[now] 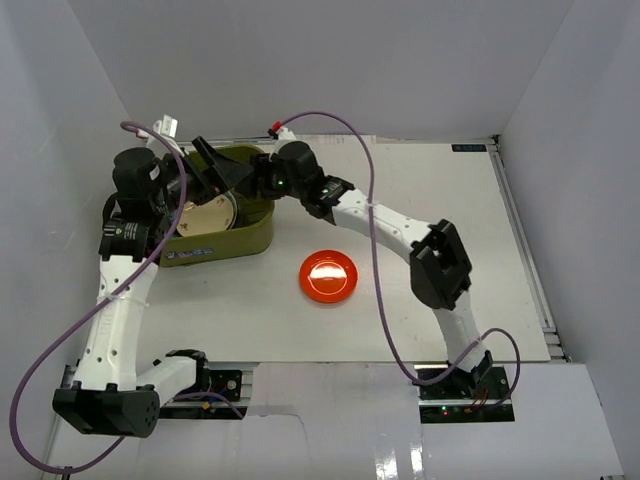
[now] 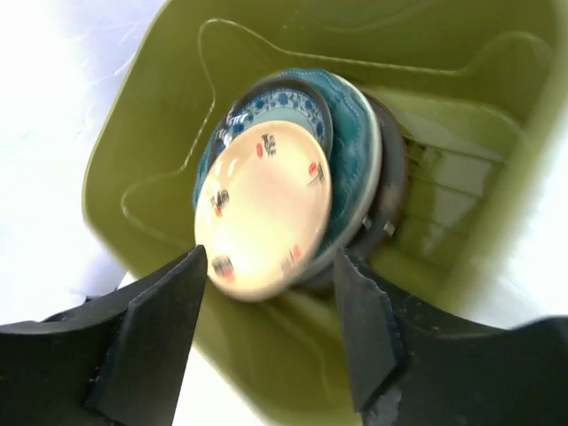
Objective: Place the plates into the plastic bin on the countertop
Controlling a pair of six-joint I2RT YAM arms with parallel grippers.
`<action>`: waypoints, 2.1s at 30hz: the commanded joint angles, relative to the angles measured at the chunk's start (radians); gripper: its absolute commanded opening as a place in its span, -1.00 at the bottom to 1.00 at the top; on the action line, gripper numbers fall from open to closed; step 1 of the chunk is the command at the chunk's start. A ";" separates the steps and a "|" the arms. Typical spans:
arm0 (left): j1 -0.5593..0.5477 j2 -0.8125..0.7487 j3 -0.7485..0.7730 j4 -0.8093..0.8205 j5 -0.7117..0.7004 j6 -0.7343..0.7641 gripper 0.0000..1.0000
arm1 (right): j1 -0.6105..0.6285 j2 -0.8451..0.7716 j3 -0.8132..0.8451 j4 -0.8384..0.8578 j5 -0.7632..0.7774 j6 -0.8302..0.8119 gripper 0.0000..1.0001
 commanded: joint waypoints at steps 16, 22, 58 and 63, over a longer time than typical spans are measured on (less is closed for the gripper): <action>-0.699 0.023 -0.535 -0.013 -0.713 -0.289 0.53 | -0.275 -1.356 -1.430 -0.008 0.061 -0.094 -0.77; -0.716 0.095 -0.663 0.177 -0.778 -0.361 0.44 | -0.279 -1.504 -1.540 -0.095 -0.018 -0.080 -0.79; -0.699 0.009 -0.404 0.286 -0.763 -0.243 -1.00 | -0.280 -1.599 -1.548 -0.137 0.009 -0.069 -0.85; -0.545 -0.066 -0.290 0.195 -0.783 -0.205 -1.00 | -0.282 -1.588 -1.548 -0.137 0.008 -0.074 -0.84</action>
